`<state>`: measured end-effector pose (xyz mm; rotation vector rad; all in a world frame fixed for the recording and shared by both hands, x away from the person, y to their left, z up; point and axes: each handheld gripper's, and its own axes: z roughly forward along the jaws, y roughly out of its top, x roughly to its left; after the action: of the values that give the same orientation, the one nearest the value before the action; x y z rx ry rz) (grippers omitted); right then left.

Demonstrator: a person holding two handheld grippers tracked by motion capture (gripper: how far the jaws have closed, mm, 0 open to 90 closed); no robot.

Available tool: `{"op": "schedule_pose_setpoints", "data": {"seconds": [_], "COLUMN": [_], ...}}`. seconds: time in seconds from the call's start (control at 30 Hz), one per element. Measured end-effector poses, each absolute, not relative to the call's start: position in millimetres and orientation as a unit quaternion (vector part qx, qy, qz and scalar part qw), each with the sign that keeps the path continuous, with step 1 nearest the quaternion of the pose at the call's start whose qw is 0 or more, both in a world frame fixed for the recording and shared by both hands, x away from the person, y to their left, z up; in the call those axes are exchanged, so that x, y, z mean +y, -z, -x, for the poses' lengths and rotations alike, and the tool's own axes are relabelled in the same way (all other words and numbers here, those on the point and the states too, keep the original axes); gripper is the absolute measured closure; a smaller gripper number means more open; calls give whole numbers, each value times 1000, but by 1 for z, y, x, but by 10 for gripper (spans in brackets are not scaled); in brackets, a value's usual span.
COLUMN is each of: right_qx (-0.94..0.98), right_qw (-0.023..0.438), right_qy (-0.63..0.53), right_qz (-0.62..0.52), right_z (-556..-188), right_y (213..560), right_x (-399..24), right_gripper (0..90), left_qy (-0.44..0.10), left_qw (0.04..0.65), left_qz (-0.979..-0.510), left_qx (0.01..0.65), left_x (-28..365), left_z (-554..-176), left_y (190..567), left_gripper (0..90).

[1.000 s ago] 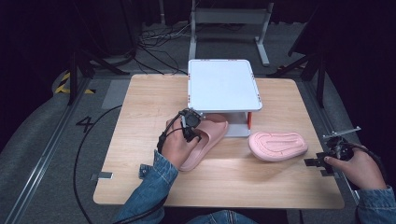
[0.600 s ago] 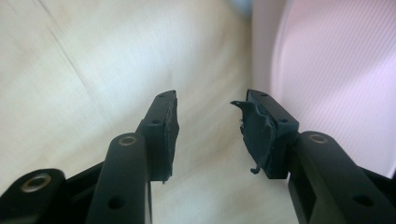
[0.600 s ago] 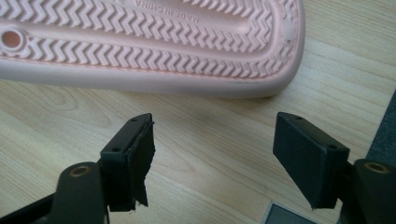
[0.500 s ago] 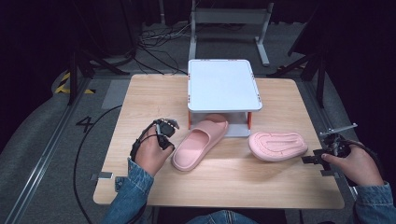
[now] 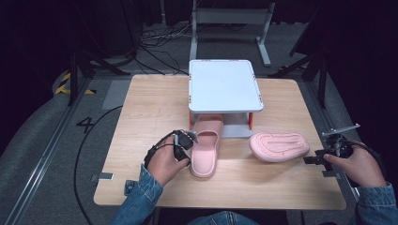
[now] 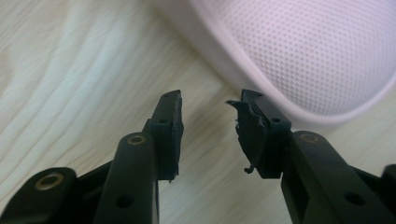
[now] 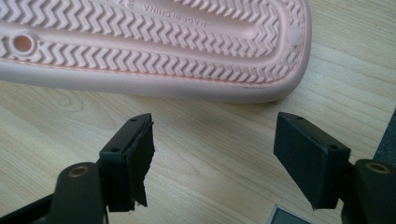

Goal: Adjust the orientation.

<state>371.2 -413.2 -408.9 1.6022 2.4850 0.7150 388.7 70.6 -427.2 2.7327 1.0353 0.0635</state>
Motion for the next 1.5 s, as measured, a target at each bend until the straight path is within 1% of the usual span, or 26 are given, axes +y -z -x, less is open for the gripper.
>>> {"op": "schedule_pose_setpoints", "data": {"seconds": [0.17, 0.27, 0.33, 0.4, 0.43, 0.47, 0.5, 0.67, 0.93, 1.1, 1.23, 1.43, 1.5], "right_qx": [816, 816, 816, 816, 816, 816, 816, 816, 813, 809, 808, 804, 803], "right_qw": [51, 49, 50, 50, 49, 49, 50, 54, 56, 60, 58, 61, 64], "right_qy": [-236, -238, -237, -236, -236, -236, -235, -242, -244, -244, -242, -241, -241], "right_qz": [-525, -524, -524, -525, -525, -525, -526, -522, -526, -531, -534, -541, -541], "right_z": [-371, -370, -370, -371, -371, -371, -371, -369, -365, -361, -358, -354, -353], "right_y": [408, 408, 408, 408, 409, 409, 409, 405, 405, 404, 405, 405, 406], "right_x": [-413, -413, -413, -413, -413, -413, -412, -412, -414, -418, -420, -423, -424], "right_gripper": [293, 293, 293, 292, 291, 291, 290, 290, 290, 291, 291, 291, 292], "left_qy": [-19, -17, -11, 12, 28, 28, 36, 52, 60, 29, 14, 10, -5], "left_qw": [110, 104, 99, 93, 92, 92, 93, 103, 106, 115, 124, 142, 154], "left_qz": [-934, -935, -939, -945, -951, -951, -955, -961, -959, -954, -952, -947, -942], "left_qx": [341, 338, 328, 313, 293, 293, 280, 252, 258, 274, 279, 287, 298], "left_x": [63, 61, 58, 47, 38, 38, 31, 14, 4, 2, -2, -8, -4], "left_z": [-382, -373, -366, -353, -345, -345, -341, -334, -340, -347, -358, -373, -381], "left_y": [427, 419, 414, 413, 413, 413, 414, 422, 432, 430, 429, 429, 427], "left_gripper": [566, 570, 595, 631, 653, 661, 661, 715, 740, 733, 726, 699, 688]}}
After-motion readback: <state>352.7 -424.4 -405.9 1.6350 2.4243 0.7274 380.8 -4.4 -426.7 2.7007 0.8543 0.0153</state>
